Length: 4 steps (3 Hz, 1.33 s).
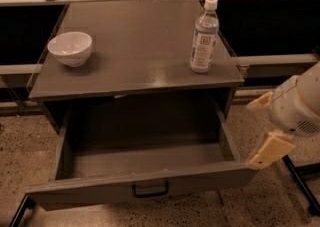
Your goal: Close top drawer
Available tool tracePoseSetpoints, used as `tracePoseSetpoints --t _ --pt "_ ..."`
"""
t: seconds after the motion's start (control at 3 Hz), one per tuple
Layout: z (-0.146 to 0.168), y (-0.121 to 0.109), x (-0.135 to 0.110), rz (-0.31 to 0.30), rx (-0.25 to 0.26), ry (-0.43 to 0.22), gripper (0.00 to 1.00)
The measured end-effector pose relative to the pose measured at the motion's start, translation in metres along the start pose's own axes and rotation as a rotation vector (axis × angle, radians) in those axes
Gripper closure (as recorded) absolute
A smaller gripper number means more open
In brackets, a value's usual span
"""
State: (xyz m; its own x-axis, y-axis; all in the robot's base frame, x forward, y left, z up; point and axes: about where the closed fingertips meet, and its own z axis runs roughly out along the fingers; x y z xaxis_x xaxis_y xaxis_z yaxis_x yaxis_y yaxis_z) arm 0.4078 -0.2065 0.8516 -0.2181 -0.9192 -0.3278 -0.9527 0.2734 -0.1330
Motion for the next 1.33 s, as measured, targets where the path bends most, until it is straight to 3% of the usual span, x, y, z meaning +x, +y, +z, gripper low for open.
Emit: tracePoseSetpoints --t 0.33,1.0,1.33 --pt "0.038 0.033 0.012 -0.013 -0.021 -0.040 0.57" --pt "0.033 0.031 0.010 -0.013 -0.019 -0.036 1.00" --pt "0.054 0.048 0.010 -0.045 -0.027 -0.037 1.00"
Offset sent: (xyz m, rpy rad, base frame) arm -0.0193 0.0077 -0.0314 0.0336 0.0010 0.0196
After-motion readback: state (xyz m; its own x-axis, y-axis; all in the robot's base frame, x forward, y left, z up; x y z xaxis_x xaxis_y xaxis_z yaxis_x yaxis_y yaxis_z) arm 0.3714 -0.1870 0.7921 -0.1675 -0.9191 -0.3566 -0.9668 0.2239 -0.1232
